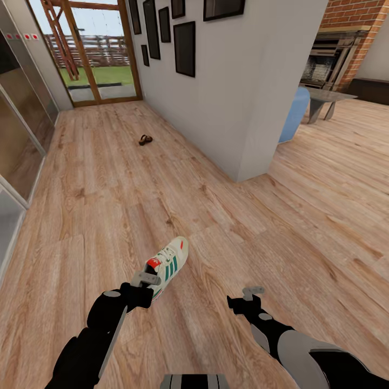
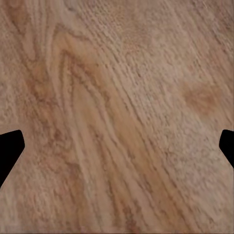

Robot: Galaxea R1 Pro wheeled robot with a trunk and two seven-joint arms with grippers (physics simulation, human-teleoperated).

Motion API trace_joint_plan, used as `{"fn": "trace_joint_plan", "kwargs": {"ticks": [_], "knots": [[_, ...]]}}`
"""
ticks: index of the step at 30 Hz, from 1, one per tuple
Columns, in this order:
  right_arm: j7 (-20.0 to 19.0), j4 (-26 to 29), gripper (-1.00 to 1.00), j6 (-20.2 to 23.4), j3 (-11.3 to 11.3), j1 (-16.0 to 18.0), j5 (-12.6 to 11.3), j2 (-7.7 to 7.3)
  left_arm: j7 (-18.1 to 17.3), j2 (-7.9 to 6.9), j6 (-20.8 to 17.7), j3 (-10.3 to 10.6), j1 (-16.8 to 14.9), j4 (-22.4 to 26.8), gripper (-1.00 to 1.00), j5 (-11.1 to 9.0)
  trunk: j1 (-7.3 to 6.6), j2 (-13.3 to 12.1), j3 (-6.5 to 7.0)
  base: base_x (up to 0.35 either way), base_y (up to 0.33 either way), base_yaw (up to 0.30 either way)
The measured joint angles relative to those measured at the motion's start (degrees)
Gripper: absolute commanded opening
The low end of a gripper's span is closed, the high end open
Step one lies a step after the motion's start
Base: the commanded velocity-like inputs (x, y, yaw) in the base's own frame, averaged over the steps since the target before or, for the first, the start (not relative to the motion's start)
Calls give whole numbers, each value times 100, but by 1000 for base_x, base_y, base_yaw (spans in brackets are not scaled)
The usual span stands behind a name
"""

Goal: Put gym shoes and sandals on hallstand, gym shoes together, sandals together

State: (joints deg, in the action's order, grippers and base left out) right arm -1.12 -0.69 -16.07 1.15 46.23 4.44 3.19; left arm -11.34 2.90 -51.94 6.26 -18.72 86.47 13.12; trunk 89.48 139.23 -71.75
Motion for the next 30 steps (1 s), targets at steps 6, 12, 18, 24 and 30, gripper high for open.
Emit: {"fn": "trace_joint_plan", "kwargs": {"ticks": [6, 12, 18, 24, 30], "knots": [[-42, 38, 100, 5, 19, 0, -13, -9, 1, -3, 0, -2, 0, 0, -100, 0, 0, 0, 0, 336, 0, 0], [-31, 1074, 100, 58, 24, 16, -28, -10, 6, -8, 0, -4, 0, -4, -100, 0, 0, 0, 0, 337, 49, 0], [-23, 3031, 100, 1681, 4, 19, -38, -4, 9, -14, 0, -21, 0, -6, -100, -5, 0, 0, 1, 326, 140, 0], [-26, 4997, 100, 5451, 3, 18, -39, 13, 9, -17, 1, -43, 0, -7, -100, -3, 0, 0, 0, 315, 178, 0], [-28, 5227, 100, 6115, -8, 18, -40, 21, 2, -18, 2, -319, 0, -7, -100, 13, 0, 0, 0, 310, 188, 0]]}}
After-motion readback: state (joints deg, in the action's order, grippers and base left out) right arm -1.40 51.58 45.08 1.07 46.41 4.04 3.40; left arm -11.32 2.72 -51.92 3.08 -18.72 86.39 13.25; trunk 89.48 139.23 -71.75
